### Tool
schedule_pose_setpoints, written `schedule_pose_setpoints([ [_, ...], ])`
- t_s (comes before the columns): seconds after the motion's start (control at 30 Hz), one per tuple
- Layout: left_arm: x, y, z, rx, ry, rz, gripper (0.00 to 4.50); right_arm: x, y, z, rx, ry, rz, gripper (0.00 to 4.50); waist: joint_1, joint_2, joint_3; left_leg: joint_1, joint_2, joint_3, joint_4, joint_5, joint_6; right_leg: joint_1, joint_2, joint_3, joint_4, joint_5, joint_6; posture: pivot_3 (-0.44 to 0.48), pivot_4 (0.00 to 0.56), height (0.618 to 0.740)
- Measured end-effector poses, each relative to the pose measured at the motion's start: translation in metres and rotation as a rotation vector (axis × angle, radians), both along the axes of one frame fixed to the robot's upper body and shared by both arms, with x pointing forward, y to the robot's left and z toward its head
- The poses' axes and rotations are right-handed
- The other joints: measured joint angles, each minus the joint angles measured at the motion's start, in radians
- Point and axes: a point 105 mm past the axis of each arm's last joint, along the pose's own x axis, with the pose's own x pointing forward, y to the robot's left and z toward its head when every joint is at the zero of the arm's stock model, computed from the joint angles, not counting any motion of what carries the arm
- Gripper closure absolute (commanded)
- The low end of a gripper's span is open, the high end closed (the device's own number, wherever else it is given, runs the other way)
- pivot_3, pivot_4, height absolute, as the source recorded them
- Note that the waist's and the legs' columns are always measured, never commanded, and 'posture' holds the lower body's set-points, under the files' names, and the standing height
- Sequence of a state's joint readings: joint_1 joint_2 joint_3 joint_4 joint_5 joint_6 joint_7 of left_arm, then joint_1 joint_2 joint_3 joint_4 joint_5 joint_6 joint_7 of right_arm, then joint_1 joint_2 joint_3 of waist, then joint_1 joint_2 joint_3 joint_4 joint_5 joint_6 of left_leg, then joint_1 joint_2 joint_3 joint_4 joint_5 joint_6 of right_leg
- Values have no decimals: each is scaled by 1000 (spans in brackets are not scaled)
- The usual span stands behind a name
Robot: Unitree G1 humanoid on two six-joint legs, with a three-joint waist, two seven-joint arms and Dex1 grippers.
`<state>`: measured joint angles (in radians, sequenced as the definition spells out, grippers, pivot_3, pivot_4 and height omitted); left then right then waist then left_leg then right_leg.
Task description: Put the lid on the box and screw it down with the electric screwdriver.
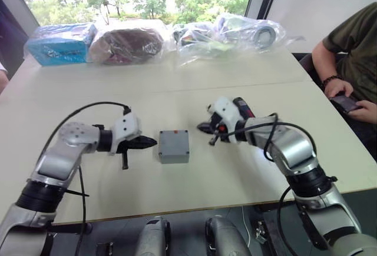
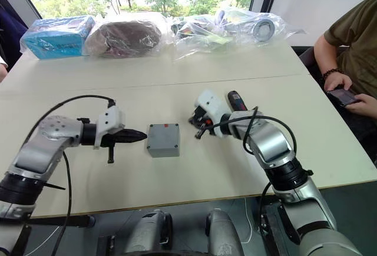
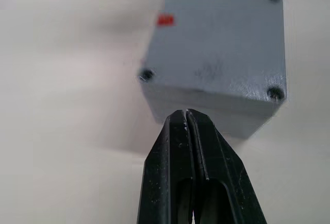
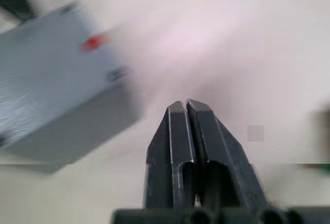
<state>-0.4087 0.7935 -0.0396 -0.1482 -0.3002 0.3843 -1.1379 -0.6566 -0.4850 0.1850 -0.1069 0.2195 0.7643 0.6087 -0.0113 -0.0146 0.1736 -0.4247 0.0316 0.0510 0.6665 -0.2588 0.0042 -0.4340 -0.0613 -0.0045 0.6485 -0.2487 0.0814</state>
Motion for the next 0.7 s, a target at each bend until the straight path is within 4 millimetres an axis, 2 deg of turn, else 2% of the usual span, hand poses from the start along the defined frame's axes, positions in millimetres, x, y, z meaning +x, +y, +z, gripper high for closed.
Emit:
schedule_pose_setpoints([
  [0.1, 1, -11, 24, -53, -54, -8, 4500, 23, -19, 12, 21, -46, -100, 3390, 1, 0, 0, 0, 0, 0, 0, 0, 0, 1, 0, 0, 0, 0, 0, 0, 150, 740],
  [0.2, 1, -22, 38, -93, -85, -21, 4500, 36, -27, 3, 25, -27, -148, 2200, -2, 0, 0, 0, 0, 0, 0, 0, 0, 1, 1, 0, 0, 0, 0, 0, 150, 740],
  [0.37, 5, -27, 45, -124, -88, -3, 4500, 44, -29, -27, 52, 84, -172, 2200, -7, 0, 0, 0, 0, 0, -1, 0, 0, 0, 1, 0, 0, 0, 0, 0, 150, 740],
  [0.7, 1, -36, 49, -131, -96, -36, 4500, 49, -19, -35, 91, 113, -145, 2200, -3, 0, 0, 0, 0, 0, 0, 0, 0, 0, 1, 0, 0, 0, 0, 0, 150, 740],
])
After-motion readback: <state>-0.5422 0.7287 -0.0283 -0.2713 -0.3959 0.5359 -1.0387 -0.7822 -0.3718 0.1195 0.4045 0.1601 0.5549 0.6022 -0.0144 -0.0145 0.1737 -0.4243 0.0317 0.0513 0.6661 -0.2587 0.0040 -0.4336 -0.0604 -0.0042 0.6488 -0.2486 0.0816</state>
